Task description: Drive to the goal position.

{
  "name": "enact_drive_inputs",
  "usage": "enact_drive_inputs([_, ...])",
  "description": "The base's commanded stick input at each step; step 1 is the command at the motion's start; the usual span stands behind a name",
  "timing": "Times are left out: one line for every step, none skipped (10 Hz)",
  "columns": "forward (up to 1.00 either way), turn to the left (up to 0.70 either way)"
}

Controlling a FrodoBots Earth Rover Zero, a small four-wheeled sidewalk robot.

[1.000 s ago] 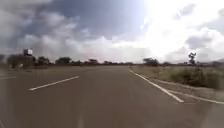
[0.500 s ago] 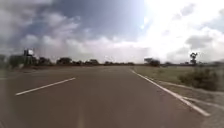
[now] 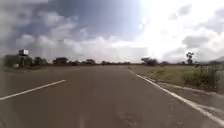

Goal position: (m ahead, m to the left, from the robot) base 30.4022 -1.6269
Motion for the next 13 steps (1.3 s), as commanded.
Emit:
enact_drive_inputs([1.0, 0.0])
enact_drive_inputs([1.0, 0.0])
enact_drive_inputs([1.0, 0.0])
enact_drive_inputs([1.0, 0.0])
enact_drive_inputs([1.0, 0.0])
enact_drive_inputs([1.0, 0.0])
enact_drive_inputs([1.0, 0.0])
enact_drive_inputs([1.0, 0.0])
enact_drive_inputs([1.0, 0.0])
enact_drive_inputs([1.0, 0.0])
enact_drive_inputs([1.0, 0.0])
enact_drive_inputs([1.0, 0.0])
enact_drive_inputs([1.0, 0.0])
